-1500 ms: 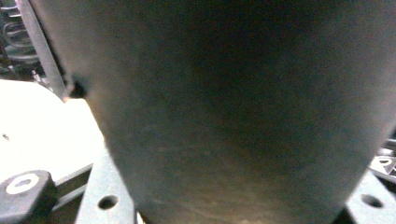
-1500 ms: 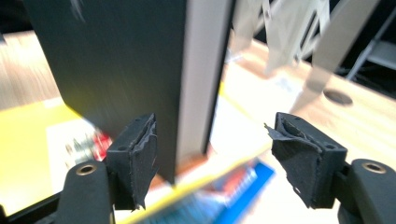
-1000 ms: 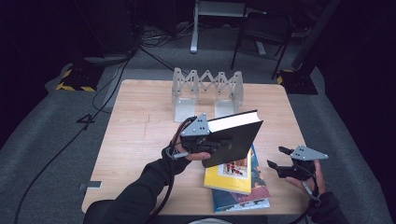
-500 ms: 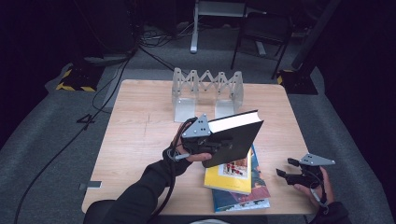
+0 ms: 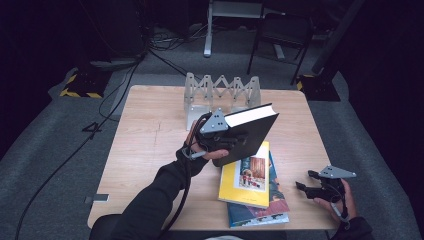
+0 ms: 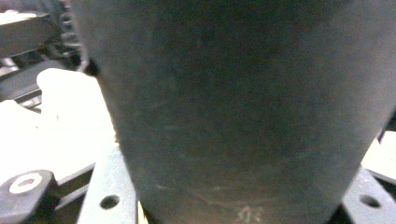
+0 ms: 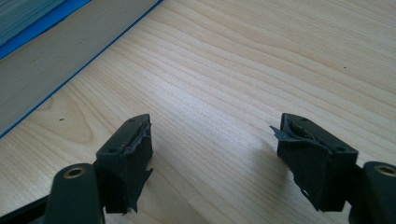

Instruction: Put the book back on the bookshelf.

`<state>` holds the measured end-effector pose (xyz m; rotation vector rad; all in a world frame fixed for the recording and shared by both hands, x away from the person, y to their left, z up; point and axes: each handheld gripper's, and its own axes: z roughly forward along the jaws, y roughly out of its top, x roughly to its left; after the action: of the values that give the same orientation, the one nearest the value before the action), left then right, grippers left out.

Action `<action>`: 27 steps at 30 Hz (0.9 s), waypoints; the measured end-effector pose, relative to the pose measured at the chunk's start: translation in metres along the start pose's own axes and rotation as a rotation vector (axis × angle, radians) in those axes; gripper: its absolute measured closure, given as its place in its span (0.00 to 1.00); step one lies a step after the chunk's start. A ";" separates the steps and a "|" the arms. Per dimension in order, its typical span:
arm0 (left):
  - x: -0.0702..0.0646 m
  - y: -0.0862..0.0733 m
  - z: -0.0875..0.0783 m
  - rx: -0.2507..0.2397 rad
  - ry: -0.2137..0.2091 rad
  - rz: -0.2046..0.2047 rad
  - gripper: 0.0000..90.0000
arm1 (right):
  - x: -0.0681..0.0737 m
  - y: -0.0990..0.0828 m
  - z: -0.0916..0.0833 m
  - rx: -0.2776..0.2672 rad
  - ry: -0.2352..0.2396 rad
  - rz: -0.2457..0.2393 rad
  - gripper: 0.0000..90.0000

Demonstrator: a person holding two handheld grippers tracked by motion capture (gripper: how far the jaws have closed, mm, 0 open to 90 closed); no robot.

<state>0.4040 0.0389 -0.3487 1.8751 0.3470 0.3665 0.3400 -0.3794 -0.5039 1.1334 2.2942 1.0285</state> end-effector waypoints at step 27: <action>0.075 -0.024 -0.052 -0.004 0.324 -0.176 0.58 | -0.002 0.000 0.001 0.003 0.014 0.012 0.29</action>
<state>0.4492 0.1219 -0.3486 1.7642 0.7243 0.5508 0.3420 -0.3810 -0.5041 1.1463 2.3032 1.0404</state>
